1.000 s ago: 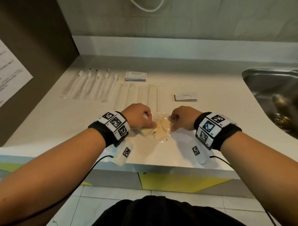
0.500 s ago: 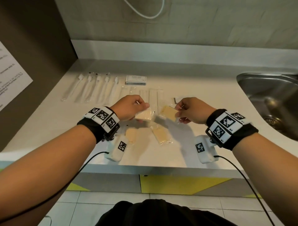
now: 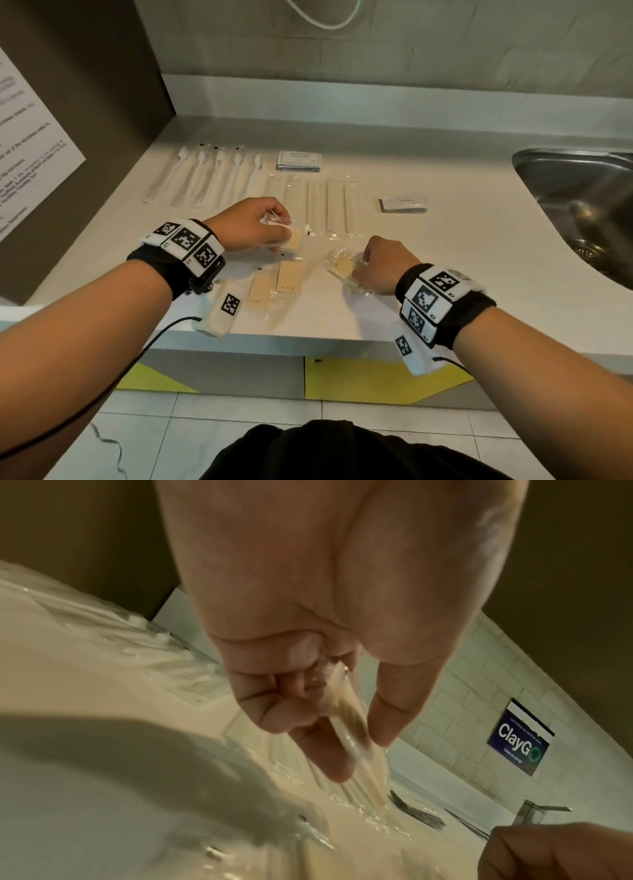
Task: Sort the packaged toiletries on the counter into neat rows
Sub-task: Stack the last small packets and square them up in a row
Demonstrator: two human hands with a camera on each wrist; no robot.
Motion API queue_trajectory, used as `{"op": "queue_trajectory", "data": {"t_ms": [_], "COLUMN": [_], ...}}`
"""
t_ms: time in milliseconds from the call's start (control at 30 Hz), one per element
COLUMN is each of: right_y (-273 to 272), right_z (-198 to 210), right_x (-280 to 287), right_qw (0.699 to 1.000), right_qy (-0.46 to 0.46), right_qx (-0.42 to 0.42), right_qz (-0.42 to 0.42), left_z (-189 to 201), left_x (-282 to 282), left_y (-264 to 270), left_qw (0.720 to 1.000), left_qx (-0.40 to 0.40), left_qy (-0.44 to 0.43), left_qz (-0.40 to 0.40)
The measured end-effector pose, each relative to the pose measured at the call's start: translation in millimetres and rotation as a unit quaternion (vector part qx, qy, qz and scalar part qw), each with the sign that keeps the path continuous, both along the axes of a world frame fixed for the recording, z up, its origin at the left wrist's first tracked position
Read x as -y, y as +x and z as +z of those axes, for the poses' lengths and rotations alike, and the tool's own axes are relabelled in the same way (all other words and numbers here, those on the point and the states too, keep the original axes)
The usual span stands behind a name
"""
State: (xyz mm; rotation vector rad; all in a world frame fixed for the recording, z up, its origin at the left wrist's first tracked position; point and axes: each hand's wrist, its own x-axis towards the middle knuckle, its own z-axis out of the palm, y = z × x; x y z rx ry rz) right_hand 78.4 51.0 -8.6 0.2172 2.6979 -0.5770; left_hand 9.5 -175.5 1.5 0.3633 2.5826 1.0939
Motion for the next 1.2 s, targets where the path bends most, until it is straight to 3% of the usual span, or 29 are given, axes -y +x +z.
{"op": "queue_trajectory", "data": {"t_ms": [200,367,533,733,933,1200], "right_y": [-4,-6,-8,-18,-36,-48], "right_z": [-7,-10,-5,22,35,29], "right_x": [18,26,30,47,76,107], "right_qw": [0.993,0.994,0.999,0.984,0.968,0.955], "right_qy": [0.109,0.111,-0.002,-0.131,-0.188,-0.209], "right_qx": [0.027,-0.003,-0.029,-0.056,-0.077,-0.140], "right_qz": [0.021,0.012,0.040,0.104,0.144,0.155], "left_z": [0,-6,-10,-10,-3,-2], "left_x": [21,36,40,43,46,49], "left_y": [10,16,20,25,27,29], "left_qw": [1.000,0.998,0.994,0.951,0.933,0.937], "left_qx": [0.001,0.026,0.037,0.170,0.151,0.145], "left_qy": [0.004,0.035,0.068,0.222,0.288,0.299], "left_qz": [-0.001,0.047,0.074,0.132,0.153,0.108]}}
